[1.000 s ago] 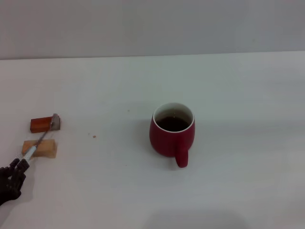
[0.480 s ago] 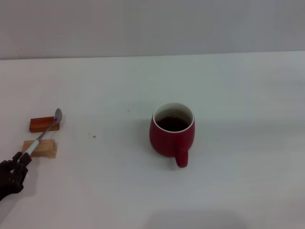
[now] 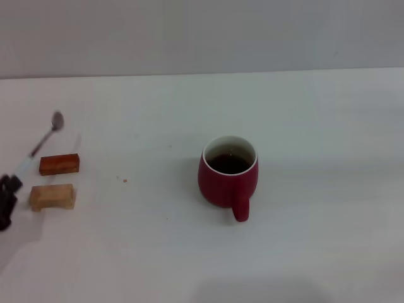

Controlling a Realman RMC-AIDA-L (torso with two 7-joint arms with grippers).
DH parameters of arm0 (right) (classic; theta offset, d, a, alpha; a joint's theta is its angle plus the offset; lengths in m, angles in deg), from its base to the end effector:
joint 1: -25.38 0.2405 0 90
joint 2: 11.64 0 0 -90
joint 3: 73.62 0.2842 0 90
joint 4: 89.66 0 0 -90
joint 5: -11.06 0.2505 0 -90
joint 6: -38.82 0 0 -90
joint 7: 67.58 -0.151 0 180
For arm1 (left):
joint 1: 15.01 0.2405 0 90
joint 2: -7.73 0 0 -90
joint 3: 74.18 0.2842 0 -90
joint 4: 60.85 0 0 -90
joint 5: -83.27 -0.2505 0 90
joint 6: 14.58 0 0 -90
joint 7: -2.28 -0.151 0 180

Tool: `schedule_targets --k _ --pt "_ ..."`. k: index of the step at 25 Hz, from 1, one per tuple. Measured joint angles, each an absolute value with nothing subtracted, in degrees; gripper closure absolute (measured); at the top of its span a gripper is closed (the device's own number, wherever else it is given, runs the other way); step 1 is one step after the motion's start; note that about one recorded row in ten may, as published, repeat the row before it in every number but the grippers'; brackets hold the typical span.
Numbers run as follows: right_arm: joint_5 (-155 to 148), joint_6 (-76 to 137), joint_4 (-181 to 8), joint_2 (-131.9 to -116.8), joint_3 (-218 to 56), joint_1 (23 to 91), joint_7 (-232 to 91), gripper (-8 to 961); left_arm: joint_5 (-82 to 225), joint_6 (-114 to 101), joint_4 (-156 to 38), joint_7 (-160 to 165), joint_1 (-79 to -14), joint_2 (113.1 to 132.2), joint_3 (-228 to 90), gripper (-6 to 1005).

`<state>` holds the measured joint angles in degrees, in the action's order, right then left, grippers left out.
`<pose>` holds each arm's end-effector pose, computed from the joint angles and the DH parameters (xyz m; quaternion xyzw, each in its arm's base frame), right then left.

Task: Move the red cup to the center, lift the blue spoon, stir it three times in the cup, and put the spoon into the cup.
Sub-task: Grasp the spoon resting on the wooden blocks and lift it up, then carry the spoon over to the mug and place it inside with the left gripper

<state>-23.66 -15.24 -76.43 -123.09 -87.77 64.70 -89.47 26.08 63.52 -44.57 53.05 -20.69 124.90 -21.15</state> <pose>0.3991 0.4696 0.1667 -0.4511 0.2696 0.3694 0.7664 -0.4488 0.2448 -0.0074 -0.7225 -0.3605 -0.3653 0.4633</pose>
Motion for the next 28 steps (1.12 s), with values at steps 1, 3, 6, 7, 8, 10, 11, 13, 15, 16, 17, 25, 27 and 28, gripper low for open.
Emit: schedule_targets --k 1,3,6,7,8,10,11,13,15,16,17,25,27,28 --pt "-23.66 -15.28 -76.8 -123.13 -87.77 64.69 -89.47 471 26.07 64.04 -43.79 54.61 -21.0 124.7 -21.52 861" --pt "-23.66 -15.32 -77.02 -123.15 -87.76 64.68 -89.47 470 25.88 64.45 -41.57 58.53 -22.16 123.98 -21.64 861" --pt "-23.66 -15.41 -77.58 -123.18 -87.84 64.62 -89.47 470 24.79 64.61 -38.9 64.86 -25.1 122.31 -21.3 861" --pt "-23.66 -15.41 -77.58 -123.18 -87.84 64.62 -89.47 470 24.1 64.6 -38.06 67.25 -26.36 121.64 -21.27 861" --pt "-23.66 -15.41 -77.68 -123.23 -87.84 64.53 -89.47 470 23.02 64.51 -37.03 70.03 -27.8 120.89 -21.26 862" --pt "-23.66 -15.42 -77.78 -123.49 -87.85 64.2 -89.47 470 21.17 64.23 -35.12 73.76 -29.89 119.96 -21.37 862" --pt "-23.66 -15.44 -77.8 -123.79 -87.85 63.83 -89.47 470 19.46 63.84 -33.29 76.51 -31.09 119.46 -21.54 862" --pt "-23.66 -15.45 -77.83 -123.93 -87.86 63.66 -89.47 471 16.04 62.88 -29.29 81.95 -32.94 118.68 -21.82 862" --pt "-23.66 -15.47 -77.87 -124.28 -87.86 63.32 -89.47 471 13.22 62.37 -26.02 86.24 -34.21 118.11 -21.84 862" --pt "-23.66 -15.49 -77.9 -124.62 -87.86 62.99 -89.47 471 11.23 62.26 -23.91 89.04 -35.11 117.7 -21.84 862" --pt "-23.66 -15.49 -77.9 -124.62 -87.86 62.99 -89.47 471 8.58 62.29 -22.04 92.19 -35.96 117.23 -21.84 862" --pt "-23.72 -15.2 -78.49 -124.97 -87.86 62.14 -89.47 470 -9.22 65.86 -7.92 114.91 -39.68 115.8 -21.9 862" --pt "-23.74 -15.13 -78.73 -124.97 -87.86 62.01 -89.47 470 -12.86 68.3 -5.15 119.29 -40.61 115.67 -21.94 861" --pt "-23.74 -15.1 -78.84 -124.97 -87.86 61.98 -89.47 470 -14.14 69.3 -4.19 121.05 -41.0 115.62 -21.96 861"
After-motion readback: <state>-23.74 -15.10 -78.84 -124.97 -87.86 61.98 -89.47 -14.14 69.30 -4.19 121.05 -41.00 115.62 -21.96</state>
